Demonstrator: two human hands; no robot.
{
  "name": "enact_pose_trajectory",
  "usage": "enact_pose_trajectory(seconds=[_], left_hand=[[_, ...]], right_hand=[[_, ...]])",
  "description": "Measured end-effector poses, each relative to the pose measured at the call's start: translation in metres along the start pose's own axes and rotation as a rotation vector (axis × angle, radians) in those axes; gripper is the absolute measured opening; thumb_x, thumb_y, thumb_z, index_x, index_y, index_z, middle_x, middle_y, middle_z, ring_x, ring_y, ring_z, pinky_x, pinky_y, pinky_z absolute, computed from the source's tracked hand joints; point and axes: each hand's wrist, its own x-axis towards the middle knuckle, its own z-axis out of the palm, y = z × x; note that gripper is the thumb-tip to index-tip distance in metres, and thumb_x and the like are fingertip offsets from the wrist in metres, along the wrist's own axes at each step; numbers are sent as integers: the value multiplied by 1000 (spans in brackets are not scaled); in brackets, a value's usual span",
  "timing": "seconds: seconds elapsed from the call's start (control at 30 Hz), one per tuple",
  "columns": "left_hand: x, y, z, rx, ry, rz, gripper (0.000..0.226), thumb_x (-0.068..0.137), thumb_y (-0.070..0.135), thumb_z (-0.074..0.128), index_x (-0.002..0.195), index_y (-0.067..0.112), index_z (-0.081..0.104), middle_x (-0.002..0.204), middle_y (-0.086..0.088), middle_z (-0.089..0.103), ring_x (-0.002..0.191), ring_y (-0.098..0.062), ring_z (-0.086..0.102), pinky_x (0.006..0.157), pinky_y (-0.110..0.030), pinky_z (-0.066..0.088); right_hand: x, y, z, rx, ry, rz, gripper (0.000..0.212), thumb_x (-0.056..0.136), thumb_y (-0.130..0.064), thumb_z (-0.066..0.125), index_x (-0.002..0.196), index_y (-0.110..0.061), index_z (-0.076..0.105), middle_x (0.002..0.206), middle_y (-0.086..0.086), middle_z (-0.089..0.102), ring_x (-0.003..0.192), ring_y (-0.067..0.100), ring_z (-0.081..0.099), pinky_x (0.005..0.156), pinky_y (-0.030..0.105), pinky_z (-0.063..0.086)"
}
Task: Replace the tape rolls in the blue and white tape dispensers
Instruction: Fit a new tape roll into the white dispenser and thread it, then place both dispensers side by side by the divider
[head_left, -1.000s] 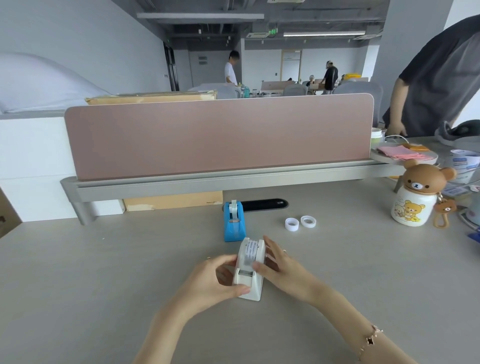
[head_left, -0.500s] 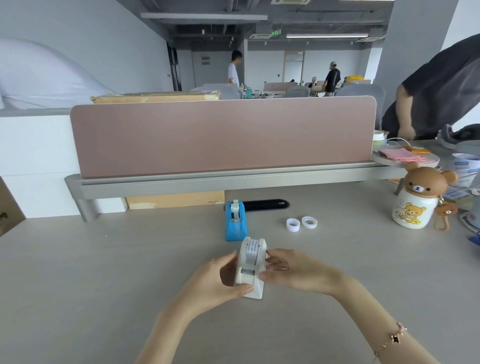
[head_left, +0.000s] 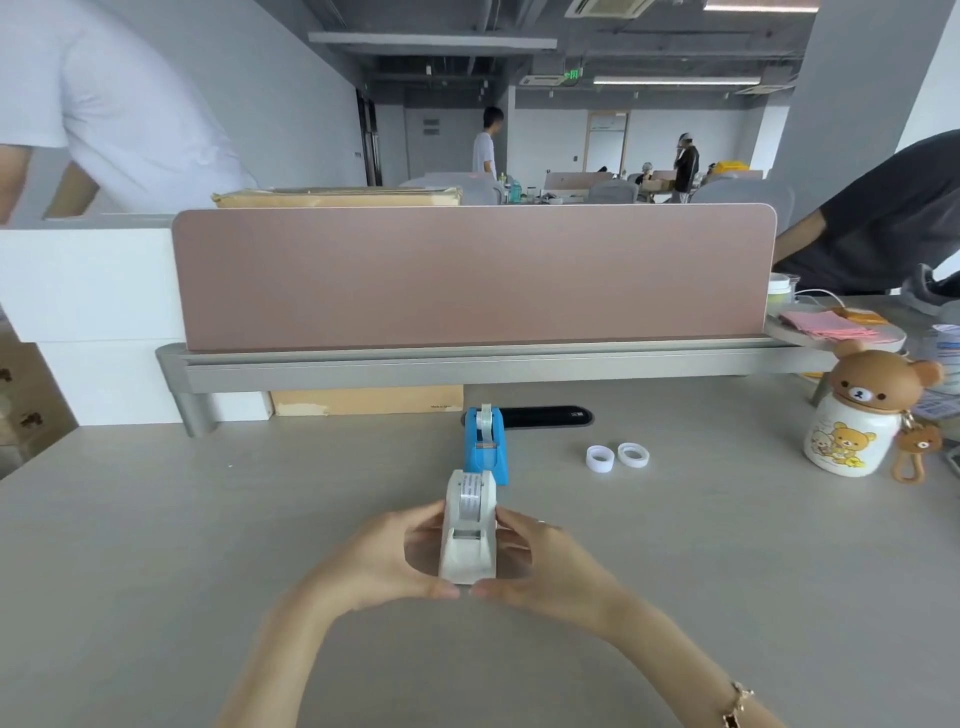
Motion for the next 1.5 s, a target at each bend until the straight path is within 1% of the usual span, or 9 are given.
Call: enact_pose_trajectory(seconds=[0.13,0.27,0.4,0.53,0.63,0.97,1.2,1.37,1.5], left_hand=[[1,2,-3,-39,78,-2,55,67,20,83,105,52,60,110,30,67,106,12,60,95,-18,43],[4,-5,-4,-134,143,-33,47,74,17,78,99,54,64,108,21,72,102,2,66,98,-29,49],[4,-14,-6,-197,159,-48,51,74,26,73,121,40,58,117,15,69,109,-4,64,104,-40,46],[6,-13,4,-206,199,-47,64,66,27,81,123,34,53,117,14,68,108,-3,64,101,-40,49],[11,-14,11,-183,262,-61,83,58,35,83,130,43,44,118,21,66,108,1,63,98,-37,51],[11,-21,10,-184,314,-82,92,61,41,77,142,40,33,122,30,61,113,8,57,104,-32,45],[15,-25,6,-146,391,-107,79,72,27,79,140,37,40,119,27,63,111,9,58,99,-22,45],[31,-27,1,-119,441,-103,73,69,21,81,130,45,48,92,46,63,98,15,61,83,-13,46],[55,-29,-12,-110,421,-115,80,67,16,83,137,27,47,88,40,61,101,2,63,92,-21,47]], right_hand=[[14,0,1,41,36,9,43,78,-25,72,120,-24,62,115,-13,70,104,-5,64,93,17,50],[25,0,5,103,-17,-21,41,86,-17,65,126,-20,58,121,-9,68,110,-1,62,99,21,48],[33,1,3,126,-74,-35,37,92,-15,58,128,-20,57,125,-9,65,115,0,60,101,18,45],[35,19,-10,134,215,38,18,90,-23,62,107,-22,68,105,-11,70,94,-9,64,82,10,46],[39,35,-15,147,394,83,16,90,-13,60,102,-18,69,106,-3,70,87,-13,62,74,0,45],[43,47,-18,169,462,91,20,90,-8,54,101,-17,69,105,-2,71,93,-5,61,71,-2,43],[53,47,-17,70,403,165,41,87,-18,64,127,-15,55,113,1,63,92,7,62,80,8,43],[73,36,-20,1,275,167,64,86,-23,67,142,-17,36,133,3,53,103,10,59,91,16,43],[92,28,-23,-38,246,127,71,84,-22,69,144,-16,31,135,3,51,106,10,57,88,15,42]])
